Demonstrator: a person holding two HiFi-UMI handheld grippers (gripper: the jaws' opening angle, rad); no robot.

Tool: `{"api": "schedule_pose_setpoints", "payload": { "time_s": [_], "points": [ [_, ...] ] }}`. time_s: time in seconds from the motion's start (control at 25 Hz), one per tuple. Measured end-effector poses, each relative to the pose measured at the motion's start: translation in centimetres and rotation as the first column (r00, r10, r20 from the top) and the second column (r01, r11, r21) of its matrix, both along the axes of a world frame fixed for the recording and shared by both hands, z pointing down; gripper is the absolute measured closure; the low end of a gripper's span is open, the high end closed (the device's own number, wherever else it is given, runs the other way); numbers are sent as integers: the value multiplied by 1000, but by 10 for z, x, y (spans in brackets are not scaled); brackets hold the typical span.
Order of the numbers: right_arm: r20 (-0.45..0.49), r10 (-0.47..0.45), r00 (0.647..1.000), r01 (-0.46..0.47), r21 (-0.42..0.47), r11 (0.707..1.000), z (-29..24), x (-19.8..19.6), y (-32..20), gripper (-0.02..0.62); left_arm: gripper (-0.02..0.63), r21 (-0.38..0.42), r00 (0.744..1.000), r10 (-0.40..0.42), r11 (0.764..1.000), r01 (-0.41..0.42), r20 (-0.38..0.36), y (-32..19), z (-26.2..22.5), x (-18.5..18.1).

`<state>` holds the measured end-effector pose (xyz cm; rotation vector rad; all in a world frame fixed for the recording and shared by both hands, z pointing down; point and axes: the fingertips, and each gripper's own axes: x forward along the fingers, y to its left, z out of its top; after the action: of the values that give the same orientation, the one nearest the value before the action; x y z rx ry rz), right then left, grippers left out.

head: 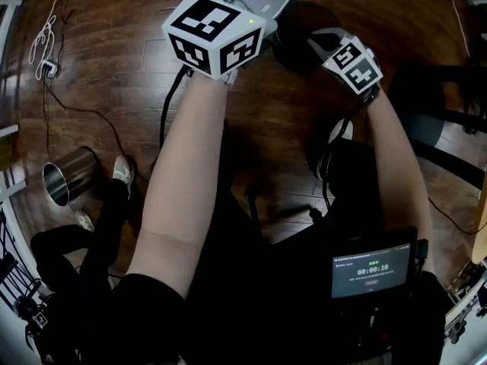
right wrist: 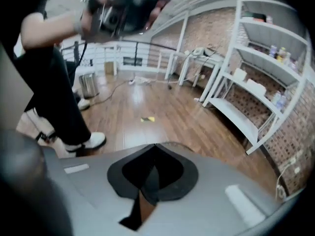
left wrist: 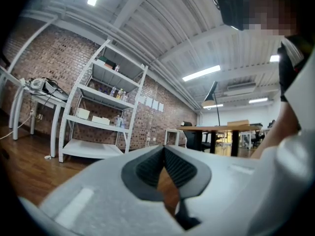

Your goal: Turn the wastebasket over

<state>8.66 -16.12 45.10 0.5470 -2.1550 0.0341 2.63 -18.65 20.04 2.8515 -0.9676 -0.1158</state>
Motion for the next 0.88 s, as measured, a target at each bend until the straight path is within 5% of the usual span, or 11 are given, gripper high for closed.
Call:
{"api": "schedule_pose_setpoints", "payload": {
  "time_s": [0.08,0.2,0.28,0.36,0.6,0.88],
  "points": [
    [201,102,974,-105,6,994,-46,3,-1,584,604,-2,1000,6,1000,-6,5,5,0,5],
    [496,250,832,-263,-46,964,-111,14,-2,584,604,25,999,10,1000,-11,33,11,4,18],
    [607,296,737,-331,-58,942,-142,24,1,584,604,55,998,17,998,-21,65,15,11,30],
    [670,297,681,-367,-38,929,-163,33,2,585,603,60,996,40,997,-45,83,19,18,40],
    [738,265,620,-390,-2,921,-179,45,-8,586,604,12,991,94,995,-96,97,27,34,55],
    [762,181,622,-381,93,920,-196,45,-18,586,604,2,992,91,996,-91,84,21,39,69]
  ]
}}
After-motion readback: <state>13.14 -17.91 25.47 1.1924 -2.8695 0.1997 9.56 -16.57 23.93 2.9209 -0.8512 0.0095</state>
